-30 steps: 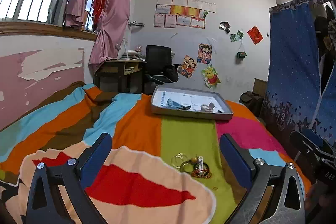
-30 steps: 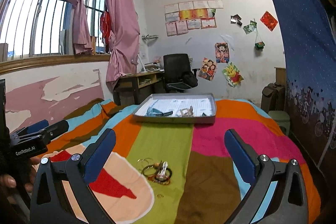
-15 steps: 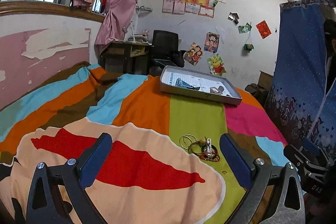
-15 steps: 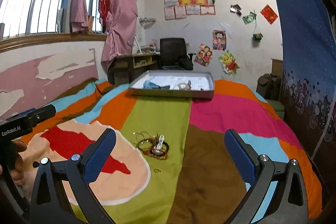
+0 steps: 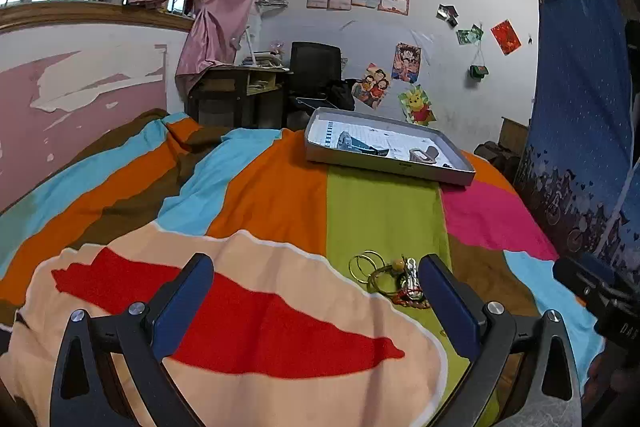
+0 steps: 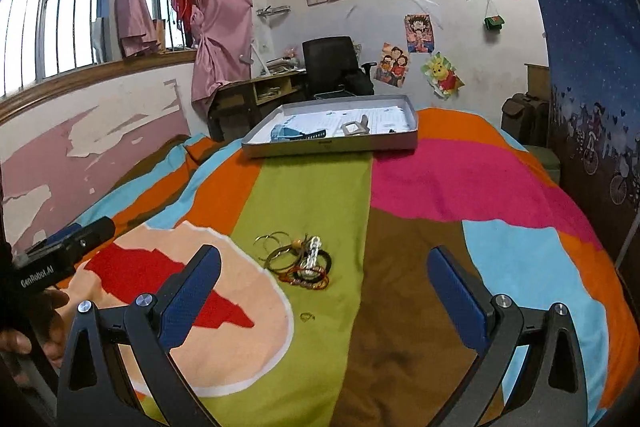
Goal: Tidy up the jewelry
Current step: 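Withdraw both tools from the tray back toward the jewelry pile, then grasp the silver hoop rings with the left tool while the right tool grasps the red bead bracelet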
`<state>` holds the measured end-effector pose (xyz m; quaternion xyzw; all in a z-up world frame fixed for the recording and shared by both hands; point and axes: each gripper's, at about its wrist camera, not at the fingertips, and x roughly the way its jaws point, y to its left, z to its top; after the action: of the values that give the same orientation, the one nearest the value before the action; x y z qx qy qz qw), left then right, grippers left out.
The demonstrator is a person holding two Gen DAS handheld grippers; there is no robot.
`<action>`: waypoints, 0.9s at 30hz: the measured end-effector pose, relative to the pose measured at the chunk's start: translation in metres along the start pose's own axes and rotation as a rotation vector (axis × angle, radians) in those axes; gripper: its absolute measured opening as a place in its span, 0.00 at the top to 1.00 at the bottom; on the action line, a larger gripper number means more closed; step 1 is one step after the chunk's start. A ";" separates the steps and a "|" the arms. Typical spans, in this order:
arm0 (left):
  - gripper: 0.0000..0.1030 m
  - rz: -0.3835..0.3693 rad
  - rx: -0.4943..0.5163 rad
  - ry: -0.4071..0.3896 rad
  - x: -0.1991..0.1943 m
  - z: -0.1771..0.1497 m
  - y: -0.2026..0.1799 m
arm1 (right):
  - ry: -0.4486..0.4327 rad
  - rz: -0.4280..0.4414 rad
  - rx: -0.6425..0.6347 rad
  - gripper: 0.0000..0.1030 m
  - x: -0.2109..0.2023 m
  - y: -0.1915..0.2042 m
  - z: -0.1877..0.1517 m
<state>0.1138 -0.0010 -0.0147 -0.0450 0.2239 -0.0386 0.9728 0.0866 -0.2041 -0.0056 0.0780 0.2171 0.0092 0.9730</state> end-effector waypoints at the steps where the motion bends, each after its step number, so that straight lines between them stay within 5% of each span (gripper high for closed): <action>1: 0.00 -0.001 0.004 0.005 0.005 0.000 0.000 | 0.002 -0.001 -0.006 0.01 0.005 0.000 0.002; 11: 0.00 -0.092 0.020 0.075 0.085 -0.004 0.000 | 0.050 0.080 -0.037 0.01 0.068 -0.012 0.025; 15: 0.19 -0.172 0.025 0.104 0.114 -0.011 0.000 | 0.099 0.125 0.008 0.04 0.099 -0.022 0.018; 27: 0.65 -0.338 0.064 0.226 0.166 -0.024 -0.017 | 0.298 0.170 -0.048 0.57 0.177 -0.002 -0.025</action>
<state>0.2514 -0.0354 -0.1067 -0.0465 0.3197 -0.2134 0.9220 0.2360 -0.1936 -0.1030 0.0706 0.3512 0.1079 0.9274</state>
